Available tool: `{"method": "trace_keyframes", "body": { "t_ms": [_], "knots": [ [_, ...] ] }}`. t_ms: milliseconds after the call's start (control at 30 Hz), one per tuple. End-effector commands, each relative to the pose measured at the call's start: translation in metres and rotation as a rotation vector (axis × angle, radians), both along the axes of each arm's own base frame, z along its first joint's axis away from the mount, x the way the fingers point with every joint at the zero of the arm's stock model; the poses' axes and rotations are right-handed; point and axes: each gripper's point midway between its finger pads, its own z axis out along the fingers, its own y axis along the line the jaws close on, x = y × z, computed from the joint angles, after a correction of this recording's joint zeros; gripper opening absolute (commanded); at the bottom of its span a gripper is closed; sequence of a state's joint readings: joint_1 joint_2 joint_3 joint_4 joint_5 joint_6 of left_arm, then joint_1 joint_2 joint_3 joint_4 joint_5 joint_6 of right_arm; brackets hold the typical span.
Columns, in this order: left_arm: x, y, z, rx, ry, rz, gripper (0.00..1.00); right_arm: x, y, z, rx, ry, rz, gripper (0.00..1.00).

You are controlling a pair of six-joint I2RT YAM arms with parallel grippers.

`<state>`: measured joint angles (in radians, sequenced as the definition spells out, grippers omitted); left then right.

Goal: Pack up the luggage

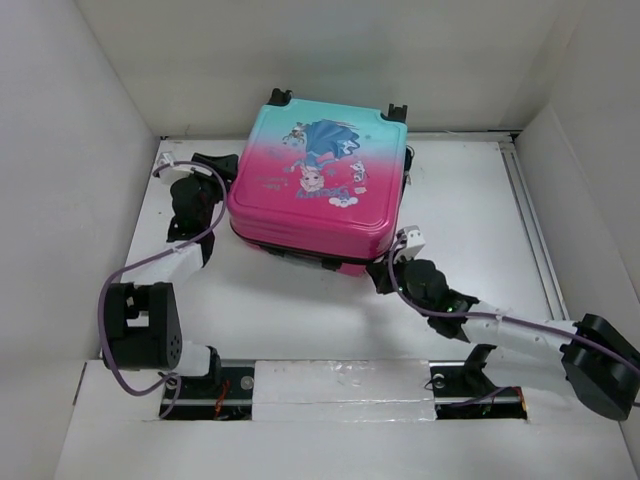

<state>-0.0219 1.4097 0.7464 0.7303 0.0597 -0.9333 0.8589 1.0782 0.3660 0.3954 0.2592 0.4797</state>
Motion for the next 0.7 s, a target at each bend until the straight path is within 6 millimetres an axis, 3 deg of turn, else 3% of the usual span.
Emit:
{"method": "trace_keyframes", "body": {
  "t_ms": [0, 100, 200, 233, 300, 433, 467, 533, 567, 667],
  "knots": [
    [-0.027, -0.067, -0.031, -0.016, 0.089, -0.200, 0.70, -0.014, 0.038, 0.027, 0.085, -0.006, 0.111, 0.00],
    [-0.036, -0.078, -0.036, -0.026, 0.091, -0.221, 0.70, -0.019, 0.051, 0.041, 0.108, -0.031, 0.131, 0.00],
    [-0.045, -0.087, -0.039, -0.058, 0.080, -0.241, 0.70, -0.020, 0.067, 0.031, 0.077, -0.014, 0.143, 0.00],
    [-0.047, -0.095, -0.036, -0.070, 0.071, -0.257, 0.69, -0.018, 0.076, 0.037, 0.079, -0.021, 0.141, 0.00],
    [-0.051, -0.101, -0.040, -0.069, 0.080, -0.274, 0.69, -0.017, 0.085, 0.024, 0.035, -0.012, 0.119, 0.00],
    [-0.056, -0.112, -0.042, -0.068, 0.080, -0.301, 0.69, -0.020, 0.106, 0.031, 0.043, -0.034, 0.125, 0.00],
    [-0.058, -0.116, -0.041, -0.077, 0.082, -0.310, 0.69, -0.017, 0.113, 0.042, 0.059, -0.053, 0.127, 0.00],
    [-0.060, -0.119, -0.047, -0.078, 0.092, -0.330, 0.69, -0.013, 0.126, 0.042, 0.053, -0.058, 0.147, 0.00],
    [-0.061, -0.121, -0.043, -0.089, 0.083, -0.339, 0.69, -0.015, 0.141, 0.054, 0.069, -0.079, 0.188, 0.00],
    [-0.061, -0.122, -0.041, -0.091, 0.074, -0.350, 0.68, -0.012, 0.169, 0.046, 0.063, -0.068, 0.247, 0.00]
  ]
}}
